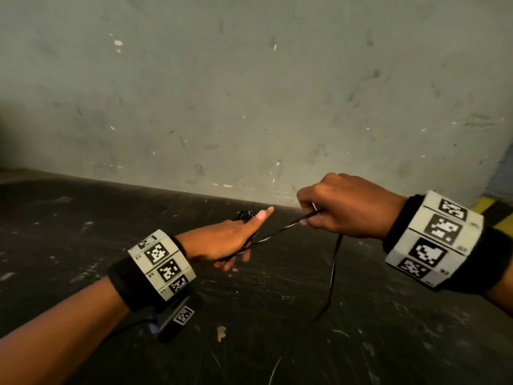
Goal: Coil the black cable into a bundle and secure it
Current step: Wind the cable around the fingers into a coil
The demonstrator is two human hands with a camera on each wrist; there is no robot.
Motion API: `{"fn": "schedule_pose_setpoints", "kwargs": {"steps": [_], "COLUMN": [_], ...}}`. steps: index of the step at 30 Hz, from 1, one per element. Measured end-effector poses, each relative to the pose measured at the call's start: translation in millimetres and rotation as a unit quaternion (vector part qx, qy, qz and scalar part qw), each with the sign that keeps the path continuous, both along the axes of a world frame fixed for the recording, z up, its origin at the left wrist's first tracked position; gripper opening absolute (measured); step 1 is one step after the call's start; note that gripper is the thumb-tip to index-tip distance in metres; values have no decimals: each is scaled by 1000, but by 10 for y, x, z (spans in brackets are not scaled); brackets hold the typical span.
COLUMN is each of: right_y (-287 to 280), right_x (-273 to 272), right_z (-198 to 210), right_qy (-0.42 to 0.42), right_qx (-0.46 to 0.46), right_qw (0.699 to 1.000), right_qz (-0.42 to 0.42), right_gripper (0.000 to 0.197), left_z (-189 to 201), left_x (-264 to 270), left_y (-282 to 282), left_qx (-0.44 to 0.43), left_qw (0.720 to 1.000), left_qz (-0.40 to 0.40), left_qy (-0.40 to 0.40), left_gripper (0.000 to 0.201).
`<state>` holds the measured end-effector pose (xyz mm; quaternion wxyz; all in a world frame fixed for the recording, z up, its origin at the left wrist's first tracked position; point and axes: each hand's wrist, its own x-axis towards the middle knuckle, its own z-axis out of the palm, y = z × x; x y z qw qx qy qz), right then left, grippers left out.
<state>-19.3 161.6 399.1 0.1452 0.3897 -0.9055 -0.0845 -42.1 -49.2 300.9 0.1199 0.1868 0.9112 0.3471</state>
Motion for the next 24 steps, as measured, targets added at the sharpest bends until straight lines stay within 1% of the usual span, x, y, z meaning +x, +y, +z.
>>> {"fn": "schedule_pose_setpoints", "kwargs": {"steps": [2,3,5,7,9,10,12,13,15,16,17,18,20,21,22,24], "right_y": [70,104,160,177,166,149,107,83,-8,-67,-125,-189,-308,-358,-396,-419], "right_x": [-58,-96,-195,-307,-406,-447,-520,-569,-589,-570,-535,-492,-419,-372,-320,-231], "right_z": [-38,-51,-87,-136,-194,-232,-344,-432,-609,-705,-791,-885,-1060,-1135,-1205,-1310], "right_qy": [-15,-8,42,93,111,108,95,83,32,-11,-53,-96,-159,-192,-233,-318], "right_qx": [-74,-96,-84,-46,-38,-47,-68,-72,-106,-135,-175,-223,-309,-339,-361,-397], "right_qw": [997,995,995,994,993,993,993,994,994,991,983,970,938,921,903,861], "right_qz": [24,31,33,26,11,6,-3,-15,-22,-16,-4,7,21,12,1,4], "right_gripper": [22,24,30,41,46,44,39,37,36,42,48,47,30,26,25,20], "left_z": [35,39,24,8,3,27,55,80,148,188,234,280,391,458,532,669], "left_x": [20,45,125,232,313,362,400,413,418,408,386,352,250,194,139,43], "left_y": [-83,-107,-102,-57,-26,-4,22,27,32,37,45,47,32,10,-23,-104], "left_qx": [9,17,36,85,145,174,240,279,363,405,448,492,576,611,640,686], "left_qw": [1000,998,992,976,952,937,902,879,823,795,768,742,693,676,668,666], "left_qz": [-12,-22,-64,-128,-182,-206,-252,-273,-309,-322,-330,-333,-326,-311,-287,-220], "left_qy": [-27,-48,-107,-155,-200,-221,-256,-275,-309,-317,-317,-310,-288,-271,-249,-191], "left_gripper": [77,76,84,75,75,75,72,70,66,65,63,61,58,58,57,56]}}
